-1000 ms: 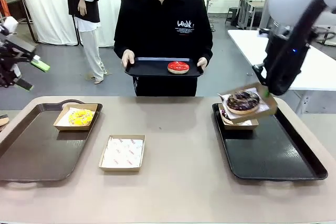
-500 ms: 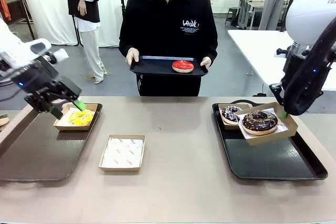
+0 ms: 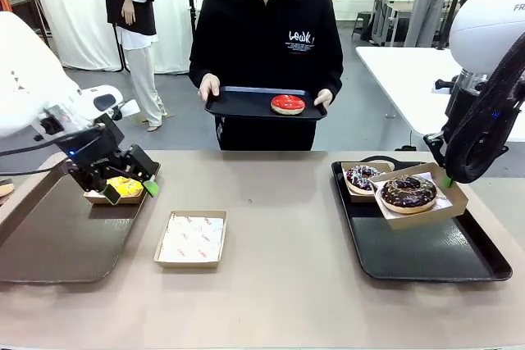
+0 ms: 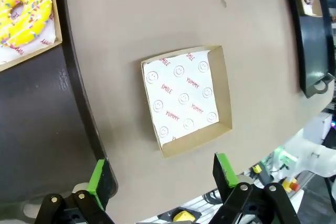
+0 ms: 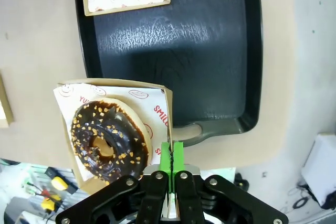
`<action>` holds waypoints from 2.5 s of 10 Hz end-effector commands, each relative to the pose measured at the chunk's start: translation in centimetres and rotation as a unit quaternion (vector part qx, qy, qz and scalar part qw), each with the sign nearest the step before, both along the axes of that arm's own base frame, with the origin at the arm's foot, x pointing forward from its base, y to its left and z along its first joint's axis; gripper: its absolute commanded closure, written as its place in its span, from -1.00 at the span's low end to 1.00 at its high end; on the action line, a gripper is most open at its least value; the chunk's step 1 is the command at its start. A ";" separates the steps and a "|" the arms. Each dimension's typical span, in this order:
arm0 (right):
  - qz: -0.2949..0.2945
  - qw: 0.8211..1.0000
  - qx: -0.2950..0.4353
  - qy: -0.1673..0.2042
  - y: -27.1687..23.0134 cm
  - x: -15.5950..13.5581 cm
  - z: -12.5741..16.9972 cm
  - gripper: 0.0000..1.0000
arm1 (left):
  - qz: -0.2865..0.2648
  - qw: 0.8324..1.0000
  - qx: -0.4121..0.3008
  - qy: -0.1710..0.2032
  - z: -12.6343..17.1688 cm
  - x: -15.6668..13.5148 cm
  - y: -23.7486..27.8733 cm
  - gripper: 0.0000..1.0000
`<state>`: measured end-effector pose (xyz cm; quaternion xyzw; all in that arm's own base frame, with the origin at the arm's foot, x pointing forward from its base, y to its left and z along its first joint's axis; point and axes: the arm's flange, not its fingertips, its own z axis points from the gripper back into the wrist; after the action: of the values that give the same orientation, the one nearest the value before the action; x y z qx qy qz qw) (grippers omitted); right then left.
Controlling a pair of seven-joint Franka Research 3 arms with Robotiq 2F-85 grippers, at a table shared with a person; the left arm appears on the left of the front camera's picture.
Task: Individually package the donuts and arrange them on the tray.
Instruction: Place the picked Paper togo box on the Handle tray while simultaneously picking up another Paper togo box from the table with the other hand.
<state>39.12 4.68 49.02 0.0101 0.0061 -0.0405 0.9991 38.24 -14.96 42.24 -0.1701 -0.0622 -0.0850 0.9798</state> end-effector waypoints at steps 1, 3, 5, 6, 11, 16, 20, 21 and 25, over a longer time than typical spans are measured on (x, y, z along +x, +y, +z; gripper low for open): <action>0.002 1.000 0.001 -0.002 0.1 0.0 0.2 0.97 | 0.015 0.998 0.055 -0.031 -1.9 -0.4 -2.5 -1.00; 0.002 1.000 0.001 -0.002 0.1 0.0 0.2 0.97 | 0.008 0.994 0.097 -0.050 -4.1 -0.6 -4.8 -1.00; 0.002 1.000 0.001 -0.002 0.1 0.0 0.2 0.97 | 0.014 0.990 0.127 -0.057 -6.2 0.6 -6.0 -1.00; 0.002 1.000 0.001 -0.002 0.1 0.0 0.2 0.97 | 0.021 0.988 0.144 -0.057 -7.2 1.2 -6.5 -1.00; 0.002 1.000 0.001 -0.002 0.1 0.0 0.2 0.97 | 0.016 0.989 0.140 -0.042 -8.2 1.2 -6.1 -1.00; 0.002 1.000 0.001 -0.002 0.1 0.0 0.2 0.97 | 0.016 0.989 0.140 -0.042 -8.2 1.2 -6.1 -1.00; 0.009 1.000 -0.002 -0.019 0.2 -0.3 -0.7 0.97 | 0.018 0.990 0.137 -0.020 -7.9 1.0 -6.0 -1.00; 0.017 0.999 -0.012 -0.046 0.3 -0.5 -1.3 0.97 | 0.020 0.990 0.139 -0.009 -7.7 0.4 -6.1 -1.00; -0.002 0.996 -0.011 -0.090 0.8 0.7 -5.9 0.97 | 0.050 0.986 0.160 0.003 -7.2 -1.7 -8.3 -1.00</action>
<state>39.56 5.21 44.95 0.0057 -0.0772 -0.0356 0.9964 37.26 -22.74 34.71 -0.0108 -0.0515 -0.0657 0.9965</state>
